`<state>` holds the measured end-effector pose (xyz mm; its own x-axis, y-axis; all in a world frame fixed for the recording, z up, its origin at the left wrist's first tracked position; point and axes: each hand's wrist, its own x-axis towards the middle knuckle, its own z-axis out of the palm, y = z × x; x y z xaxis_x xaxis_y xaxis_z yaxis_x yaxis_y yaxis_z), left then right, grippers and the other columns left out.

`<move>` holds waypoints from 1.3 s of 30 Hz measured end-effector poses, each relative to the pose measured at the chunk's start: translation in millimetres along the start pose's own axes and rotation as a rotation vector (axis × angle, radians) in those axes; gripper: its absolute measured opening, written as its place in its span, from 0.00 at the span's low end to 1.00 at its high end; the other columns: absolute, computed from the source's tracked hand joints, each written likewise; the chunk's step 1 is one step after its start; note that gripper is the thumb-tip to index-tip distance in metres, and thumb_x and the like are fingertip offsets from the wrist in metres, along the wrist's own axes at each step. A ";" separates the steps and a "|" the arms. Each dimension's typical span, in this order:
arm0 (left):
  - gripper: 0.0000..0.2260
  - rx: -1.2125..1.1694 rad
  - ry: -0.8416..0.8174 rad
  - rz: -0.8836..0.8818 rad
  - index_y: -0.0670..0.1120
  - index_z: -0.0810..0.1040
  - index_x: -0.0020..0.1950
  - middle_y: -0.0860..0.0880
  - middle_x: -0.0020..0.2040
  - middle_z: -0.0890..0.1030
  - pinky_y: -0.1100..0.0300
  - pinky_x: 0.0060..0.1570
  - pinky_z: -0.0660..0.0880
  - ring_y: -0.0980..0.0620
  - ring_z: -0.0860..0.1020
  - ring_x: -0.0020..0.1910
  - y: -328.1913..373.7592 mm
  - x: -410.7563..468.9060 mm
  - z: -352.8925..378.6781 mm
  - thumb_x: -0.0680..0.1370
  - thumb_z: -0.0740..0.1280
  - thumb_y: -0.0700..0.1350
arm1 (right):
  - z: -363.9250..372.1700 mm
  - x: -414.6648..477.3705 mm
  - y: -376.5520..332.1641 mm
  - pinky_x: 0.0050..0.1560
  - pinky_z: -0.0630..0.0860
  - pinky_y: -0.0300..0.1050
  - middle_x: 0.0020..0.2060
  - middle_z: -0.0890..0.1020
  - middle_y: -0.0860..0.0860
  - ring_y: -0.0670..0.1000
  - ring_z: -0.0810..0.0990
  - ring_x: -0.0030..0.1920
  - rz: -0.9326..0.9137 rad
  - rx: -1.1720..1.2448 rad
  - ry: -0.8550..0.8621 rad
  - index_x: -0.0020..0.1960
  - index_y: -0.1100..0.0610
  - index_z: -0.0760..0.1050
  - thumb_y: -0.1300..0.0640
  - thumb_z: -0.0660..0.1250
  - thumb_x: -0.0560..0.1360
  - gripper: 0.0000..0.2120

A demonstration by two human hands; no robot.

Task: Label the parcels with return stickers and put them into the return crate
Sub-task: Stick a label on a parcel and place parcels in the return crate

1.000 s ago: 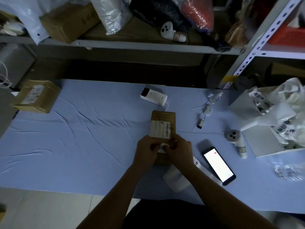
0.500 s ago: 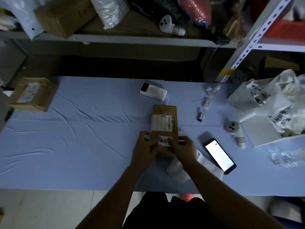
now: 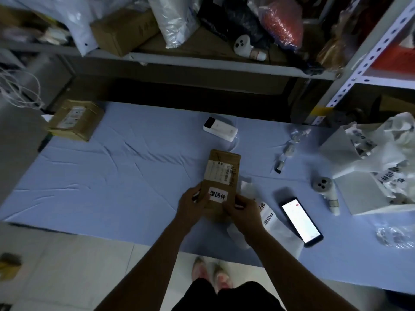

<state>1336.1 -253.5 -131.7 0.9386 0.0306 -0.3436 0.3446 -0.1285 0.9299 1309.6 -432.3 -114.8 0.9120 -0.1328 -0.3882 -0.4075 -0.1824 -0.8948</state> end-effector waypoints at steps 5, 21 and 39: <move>0.19 0.039 0.209 0.027 0.54 0.75 0.72 0.55 0.61 0.80 0.69 0.50 0.78 0.62 0.79 0.59 5.1 -49.7 -58.2 0.81 0.69 0.47 | 51.1 -3.1 -8.8 0.46 0.84 0.41 0.44 0.88 0.44 0.42 0.86 0.44 -0.081 -0.036 -0.210 0.50 0.45 0.83 0.55 0.75 0.76 0.05; 0.15 -0.085 0.720 -0.043 0.55 0.80 0.67 0.55 0.57 0.83 0.70 0.41 0.77 0.60 0.81 0.56 -55.5 -173.2 -324.7 0.81 0.68 0.55 | 330.6 -98.6 -77.2 0.33 0.77 0.31 0.47 0.86 0.43 0.40 0.85 0.42 -0.279 -0.273 -0.634 0.58 0.49 0.84 0.56 0.73 0.77 0.10; 0.18 0.045 0.634 -0.171 0.53 0.77 0.70 0.54 0.59 0.82 0.68 0.46 0.78 0.60 0.79 0.59 -159.5 -145.4 -746.2 0.80 0.68 0.55 | 766.9 -130.1 -93.9 0.47 0.84 0.43 0.46 0.87 0.44 0.42 0.86 0.44 -0.145 -0.362 -0.645 0.56 0.51 0.82 0.46 0.73 0.76 0.12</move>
<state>1156.3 502.2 -132.3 0.7026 0.6307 -0.3294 0.5019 -0.1112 0.8577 1266.0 349.3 -149.4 0.7595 0.4933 -0.4240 -0.1704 -0.4781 -0.8616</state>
